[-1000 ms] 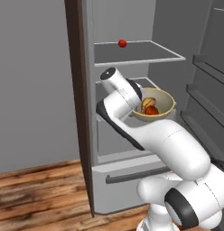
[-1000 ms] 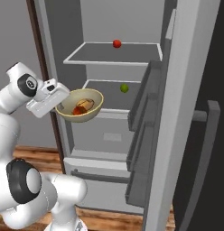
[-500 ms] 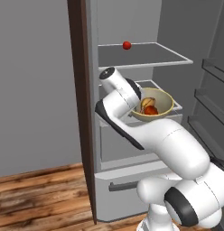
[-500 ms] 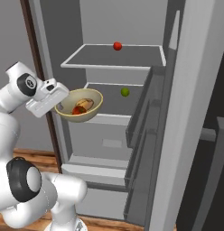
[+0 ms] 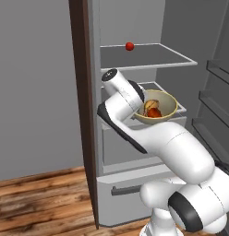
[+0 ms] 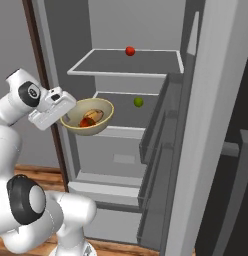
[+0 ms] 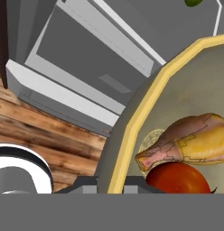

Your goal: Pick the chicken drumstick and tomato from their plates and place them in the bowl. Then put the bowl in the fridge.

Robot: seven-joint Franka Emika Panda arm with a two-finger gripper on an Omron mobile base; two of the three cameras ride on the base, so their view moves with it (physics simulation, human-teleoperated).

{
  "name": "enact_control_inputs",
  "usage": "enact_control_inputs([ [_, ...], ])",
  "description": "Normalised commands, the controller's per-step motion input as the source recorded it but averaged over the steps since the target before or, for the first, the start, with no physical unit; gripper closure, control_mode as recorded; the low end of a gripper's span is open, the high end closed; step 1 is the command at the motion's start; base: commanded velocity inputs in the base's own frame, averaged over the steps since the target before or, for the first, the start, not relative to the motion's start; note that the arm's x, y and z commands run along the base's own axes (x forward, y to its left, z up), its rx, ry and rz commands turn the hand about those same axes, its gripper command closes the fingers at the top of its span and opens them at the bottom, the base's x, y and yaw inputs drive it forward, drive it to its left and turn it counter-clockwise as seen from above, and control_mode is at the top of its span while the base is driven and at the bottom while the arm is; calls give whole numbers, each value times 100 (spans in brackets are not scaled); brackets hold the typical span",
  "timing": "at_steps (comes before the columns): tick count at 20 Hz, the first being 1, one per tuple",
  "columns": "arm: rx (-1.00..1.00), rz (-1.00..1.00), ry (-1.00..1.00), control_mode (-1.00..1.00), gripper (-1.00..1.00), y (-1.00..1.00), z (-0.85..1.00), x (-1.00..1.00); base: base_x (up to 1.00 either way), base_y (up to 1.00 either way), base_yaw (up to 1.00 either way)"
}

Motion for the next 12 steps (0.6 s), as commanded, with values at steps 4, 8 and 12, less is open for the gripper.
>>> enact_control_inputs([
  [4, 0, 0, 0, -100, 100, 0, 0, 0, 0, 0, 0],
  [8, 3, -2, -2, -100, 100, 3, -4, -2, 0, 0, 0],
  [12, 0, 0, 0, -100, 100, 1, 0, -2, 0, 0, 0],
])
